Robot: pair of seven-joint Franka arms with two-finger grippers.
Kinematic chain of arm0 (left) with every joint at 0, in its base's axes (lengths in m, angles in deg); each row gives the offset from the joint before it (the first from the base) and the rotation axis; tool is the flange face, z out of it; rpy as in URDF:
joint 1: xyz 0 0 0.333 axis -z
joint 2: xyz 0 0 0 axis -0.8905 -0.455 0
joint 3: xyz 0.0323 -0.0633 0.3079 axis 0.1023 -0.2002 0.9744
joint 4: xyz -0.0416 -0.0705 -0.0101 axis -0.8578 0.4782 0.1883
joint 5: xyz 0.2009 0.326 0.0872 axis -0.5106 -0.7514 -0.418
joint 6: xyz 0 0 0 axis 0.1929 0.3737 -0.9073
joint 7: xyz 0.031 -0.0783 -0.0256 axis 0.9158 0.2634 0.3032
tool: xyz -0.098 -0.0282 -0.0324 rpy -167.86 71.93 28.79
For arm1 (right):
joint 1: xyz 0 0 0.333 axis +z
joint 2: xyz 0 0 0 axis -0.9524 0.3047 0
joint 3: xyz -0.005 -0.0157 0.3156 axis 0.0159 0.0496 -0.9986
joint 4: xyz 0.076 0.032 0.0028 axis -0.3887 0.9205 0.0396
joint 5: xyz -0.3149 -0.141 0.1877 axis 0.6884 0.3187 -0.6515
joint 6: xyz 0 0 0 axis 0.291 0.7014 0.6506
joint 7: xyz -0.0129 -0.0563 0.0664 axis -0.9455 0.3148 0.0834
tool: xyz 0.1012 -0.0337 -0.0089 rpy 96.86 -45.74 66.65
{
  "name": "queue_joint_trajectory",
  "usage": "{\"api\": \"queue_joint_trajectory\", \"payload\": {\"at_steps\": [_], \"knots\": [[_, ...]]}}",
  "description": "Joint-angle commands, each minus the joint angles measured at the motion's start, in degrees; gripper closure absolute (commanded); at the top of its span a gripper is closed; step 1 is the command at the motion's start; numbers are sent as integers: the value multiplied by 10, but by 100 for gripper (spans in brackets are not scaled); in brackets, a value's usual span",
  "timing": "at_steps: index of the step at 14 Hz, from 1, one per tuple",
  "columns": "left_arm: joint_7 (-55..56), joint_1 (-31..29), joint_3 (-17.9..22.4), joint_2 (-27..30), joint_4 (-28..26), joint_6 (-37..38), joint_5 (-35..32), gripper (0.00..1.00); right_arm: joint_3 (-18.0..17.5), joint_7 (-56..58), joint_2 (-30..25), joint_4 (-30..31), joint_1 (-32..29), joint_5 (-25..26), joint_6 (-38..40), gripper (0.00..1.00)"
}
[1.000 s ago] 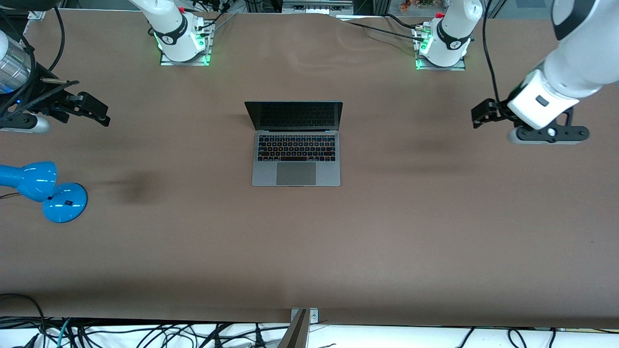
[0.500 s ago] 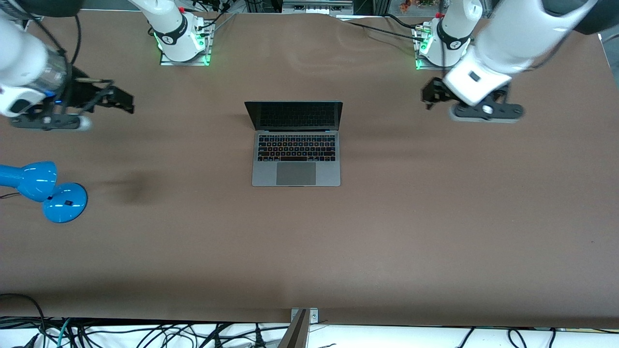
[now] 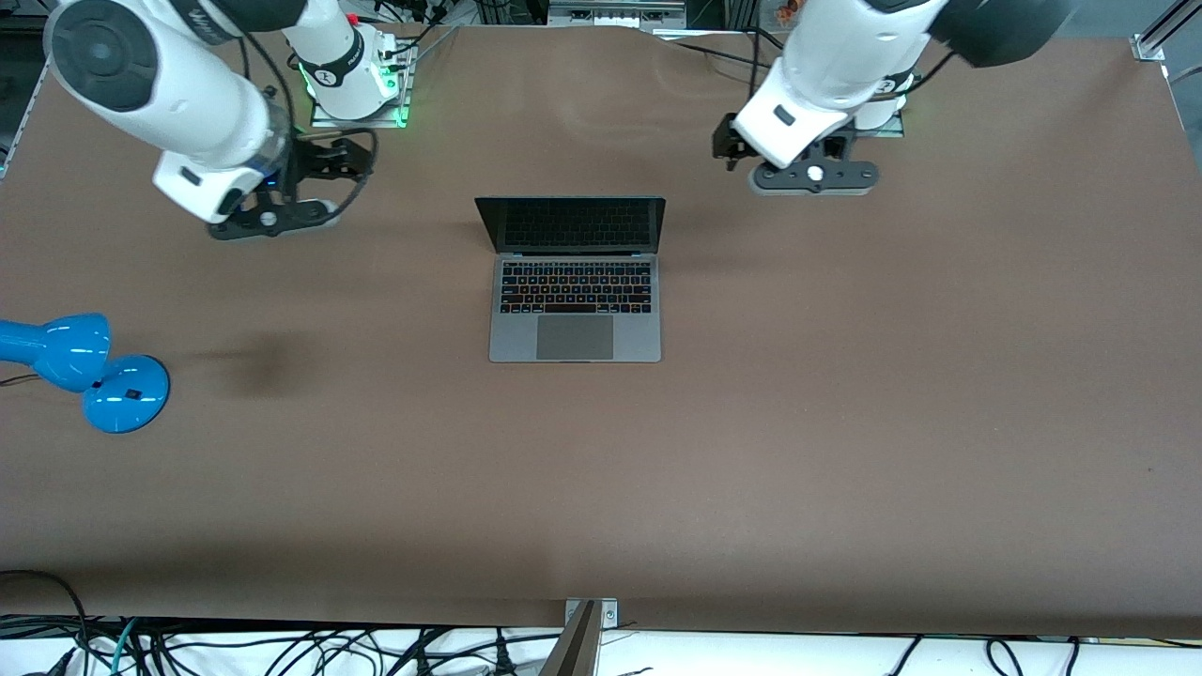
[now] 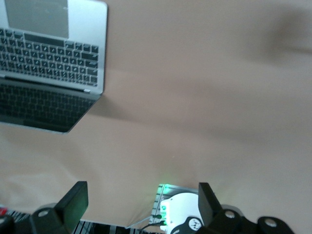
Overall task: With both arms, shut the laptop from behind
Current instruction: 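Move the left gripper and the right gripper toward the laptop screen's back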
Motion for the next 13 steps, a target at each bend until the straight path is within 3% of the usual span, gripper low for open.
{"api": "queue_joint_trajectory", "payload": {"at_steps": [1,2,7,8,9,10,11,13], "knots": [[57,6,-41,-22,2,3,11,0,-36,-7,-33,59,-5,-19,-33,0],[75,7,-60,-34,2,1,11,0,-43,-37,-38,73,-5,-21,-49,0],[155,26,-97,-94,-17,-68,11,0,-167,-210,-42,153,-5,-22,-167,3],[161,32,-97,-95,-40,-100,11,0,-189,-231,-39,169,-5,-22,-193,20],[163,33,-97,-95,-64,-131,11,0,-202,-233,-33,177,-5,-25,-207,67],[163,33,-98,-95,-85,-154,11,4,-207,-232,-25,178,-5,-41,-207,100],[163,33,-100,-97,-96,-172,11,15,-209,-229,-18,178,-5,-53,-205,100],[154,31,-102,-97,-111,-184,11,55,-215,-223,-10,177,-4,-55,-204,100]]}}
